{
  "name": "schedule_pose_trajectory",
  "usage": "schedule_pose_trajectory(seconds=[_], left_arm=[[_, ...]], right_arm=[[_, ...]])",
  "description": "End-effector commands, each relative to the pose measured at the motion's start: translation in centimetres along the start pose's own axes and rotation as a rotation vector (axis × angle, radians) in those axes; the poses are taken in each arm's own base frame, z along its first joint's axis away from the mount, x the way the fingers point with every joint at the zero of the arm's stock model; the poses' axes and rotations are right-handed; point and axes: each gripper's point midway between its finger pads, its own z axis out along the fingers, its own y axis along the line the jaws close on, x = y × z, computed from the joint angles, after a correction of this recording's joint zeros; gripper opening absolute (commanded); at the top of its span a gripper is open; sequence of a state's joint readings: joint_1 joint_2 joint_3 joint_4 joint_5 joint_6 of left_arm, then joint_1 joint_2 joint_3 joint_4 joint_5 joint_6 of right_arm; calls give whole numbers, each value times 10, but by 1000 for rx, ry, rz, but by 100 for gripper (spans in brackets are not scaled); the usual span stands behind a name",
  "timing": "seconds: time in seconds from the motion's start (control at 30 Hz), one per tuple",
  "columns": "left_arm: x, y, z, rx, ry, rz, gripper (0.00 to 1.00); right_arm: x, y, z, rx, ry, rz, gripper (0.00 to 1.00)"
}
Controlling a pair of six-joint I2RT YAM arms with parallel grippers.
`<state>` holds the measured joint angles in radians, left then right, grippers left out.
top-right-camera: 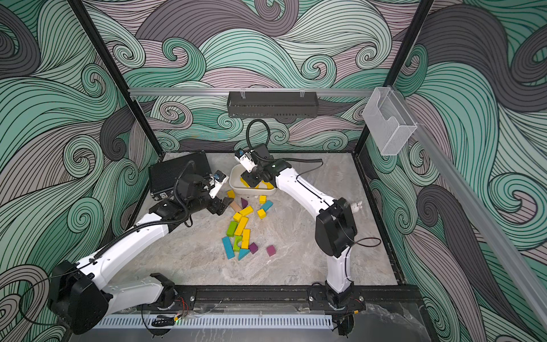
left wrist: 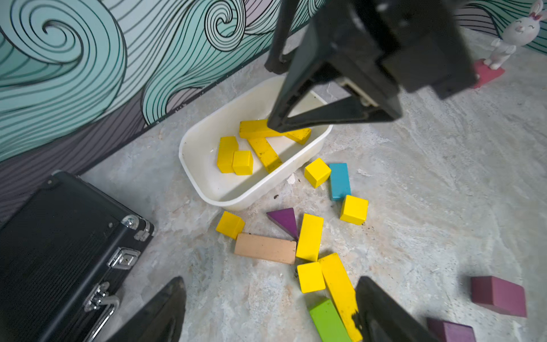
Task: Pick out the yellow building blocks
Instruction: Place the building block in the storage box.
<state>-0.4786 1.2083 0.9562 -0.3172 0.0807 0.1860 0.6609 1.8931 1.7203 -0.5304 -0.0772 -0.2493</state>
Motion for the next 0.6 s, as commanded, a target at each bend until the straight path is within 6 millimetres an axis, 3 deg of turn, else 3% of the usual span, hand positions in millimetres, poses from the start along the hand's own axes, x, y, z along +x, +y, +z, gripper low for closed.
schedule_pose_trajectory(seconds=[0.0, 0.33, 0.57], left_arm=[[9, -5, -7, 27, 106, -106, 87], [42, -14, -15, 34, 215, -270, 85], [71, -20, -11, 39, 262, -312, 85]], right_arm=[[7, 4, -19, 10, 7, 71, 56], [44, 31, -52, -36, 59, 249, 53], [91, 57, -62, -99, 145, 421, 52]])
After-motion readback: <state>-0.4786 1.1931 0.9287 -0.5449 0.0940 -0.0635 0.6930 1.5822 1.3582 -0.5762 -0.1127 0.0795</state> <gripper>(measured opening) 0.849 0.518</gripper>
